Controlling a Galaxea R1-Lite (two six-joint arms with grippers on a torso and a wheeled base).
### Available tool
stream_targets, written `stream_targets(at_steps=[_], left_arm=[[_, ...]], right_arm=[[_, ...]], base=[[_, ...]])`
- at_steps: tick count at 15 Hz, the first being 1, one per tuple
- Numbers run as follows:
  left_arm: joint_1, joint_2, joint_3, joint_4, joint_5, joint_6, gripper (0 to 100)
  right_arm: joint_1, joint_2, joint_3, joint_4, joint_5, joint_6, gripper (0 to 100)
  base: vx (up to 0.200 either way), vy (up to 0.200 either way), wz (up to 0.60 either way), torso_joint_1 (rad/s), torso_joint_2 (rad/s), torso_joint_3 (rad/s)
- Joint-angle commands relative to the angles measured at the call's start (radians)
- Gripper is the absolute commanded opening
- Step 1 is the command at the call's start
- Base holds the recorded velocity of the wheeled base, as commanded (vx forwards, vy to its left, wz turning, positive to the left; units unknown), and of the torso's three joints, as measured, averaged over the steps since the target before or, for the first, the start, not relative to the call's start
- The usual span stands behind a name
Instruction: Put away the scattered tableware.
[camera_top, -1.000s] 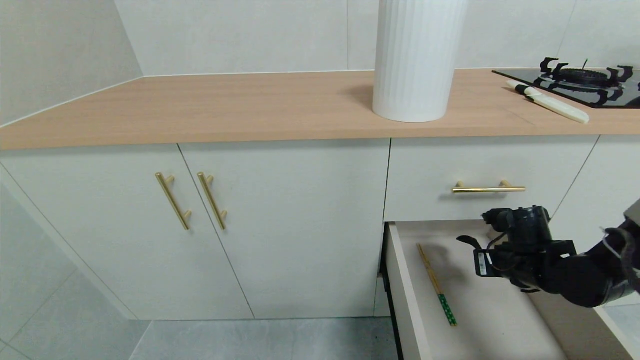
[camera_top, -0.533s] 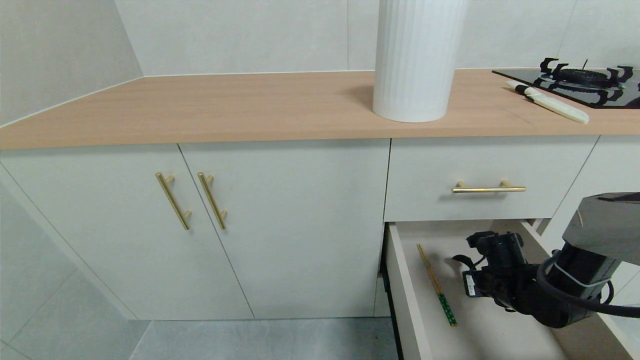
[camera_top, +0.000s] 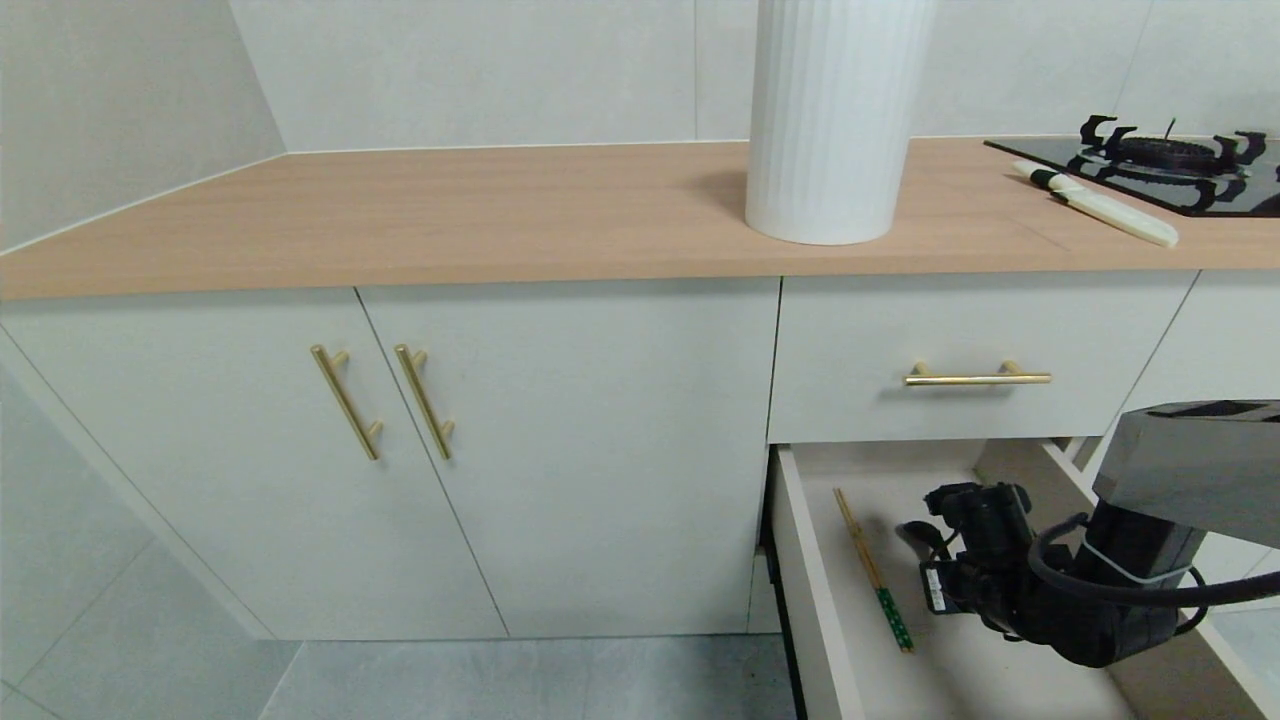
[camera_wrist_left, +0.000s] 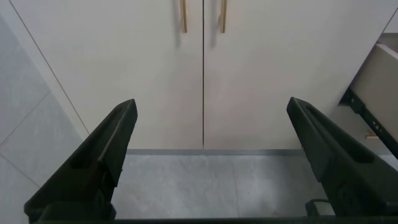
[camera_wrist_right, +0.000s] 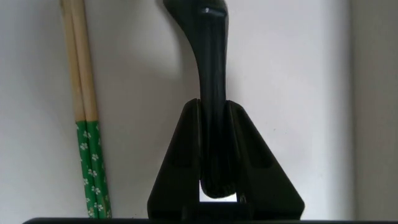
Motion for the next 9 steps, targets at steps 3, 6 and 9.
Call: stream_targets(at_steps=[3,6,9], left_arm=[[0.0,0.0,0.0,0.0,0.001,0.0,100],[0.0,0.0,0.0,-0.001,0.001,0.0,100],[0.0,0.0,0.0,-0.001,0.001,0.0,100]], right_arm=[[0.001,0.007,0.0,0.0,0.0,0.0,0],[0.001,0.005,0.0,0.0,0.0,0.0,100],[0.001,0.002,0.001,0.0,0.0,0.0,100]], base=[[0.0,0.0,0.0,0.0,0.0,0.0],[0.0,0.0,0.0,0.0,0.0,0.0],[0.0,0.0,0.0,0.0,0.0,0.0]])
